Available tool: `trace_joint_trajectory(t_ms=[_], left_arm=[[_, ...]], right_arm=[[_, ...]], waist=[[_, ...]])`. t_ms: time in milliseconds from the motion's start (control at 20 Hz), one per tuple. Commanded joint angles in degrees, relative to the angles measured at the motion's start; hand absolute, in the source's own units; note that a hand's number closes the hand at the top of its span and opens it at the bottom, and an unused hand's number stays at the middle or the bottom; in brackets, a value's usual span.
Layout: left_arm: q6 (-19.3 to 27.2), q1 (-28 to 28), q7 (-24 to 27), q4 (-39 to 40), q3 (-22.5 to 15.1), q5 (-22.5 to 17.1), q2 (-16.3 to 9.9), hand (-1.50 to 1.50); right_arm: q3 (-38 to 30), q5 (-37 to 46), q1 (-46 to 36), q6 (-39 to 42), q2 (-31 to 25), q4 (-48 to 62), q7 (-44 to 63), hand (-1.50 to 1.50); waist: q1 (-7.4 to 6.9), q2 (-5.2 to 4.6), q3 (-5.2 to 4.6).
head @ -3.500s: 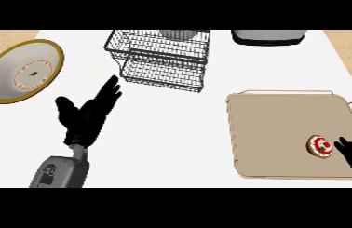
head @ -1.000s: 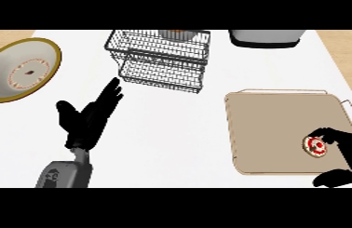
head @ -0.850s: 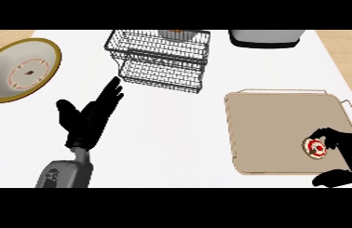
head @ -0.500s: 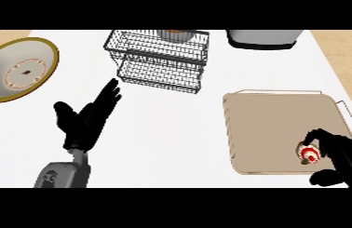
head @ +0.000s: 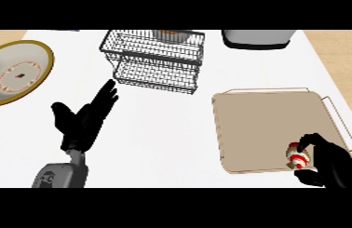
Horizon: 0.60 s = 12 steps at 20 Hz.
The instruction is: Pick the cupcake from the tray and place it in the tiered basket
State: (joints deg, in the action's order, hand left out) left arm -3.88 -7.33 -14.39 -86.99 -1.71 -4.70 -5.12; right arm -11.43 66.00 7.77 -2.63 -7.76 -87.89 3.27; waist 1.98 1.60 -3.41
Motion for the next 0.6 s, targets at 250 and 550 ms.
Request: trace_joint_trajectory(t_ms=[250,550], left_arm=[[-0.1,-1.3,-0.6,0.6,1.2,-0.8,-0.5,0.00],[-0.4,-2.0,-0.9,0.5,1.1,-0.7,-0.8,0.00]], right_arm=[[17.9,-6.6,-2.5,-4.0,7.6,-20.1,24.3,1.50],[32.0,4.5,-8.6,-0.4,7.7,-35.9,43.3,1.50]], waist=[[-0.08,-0.10,2.95],[-1.41,-0.44,2.89]])
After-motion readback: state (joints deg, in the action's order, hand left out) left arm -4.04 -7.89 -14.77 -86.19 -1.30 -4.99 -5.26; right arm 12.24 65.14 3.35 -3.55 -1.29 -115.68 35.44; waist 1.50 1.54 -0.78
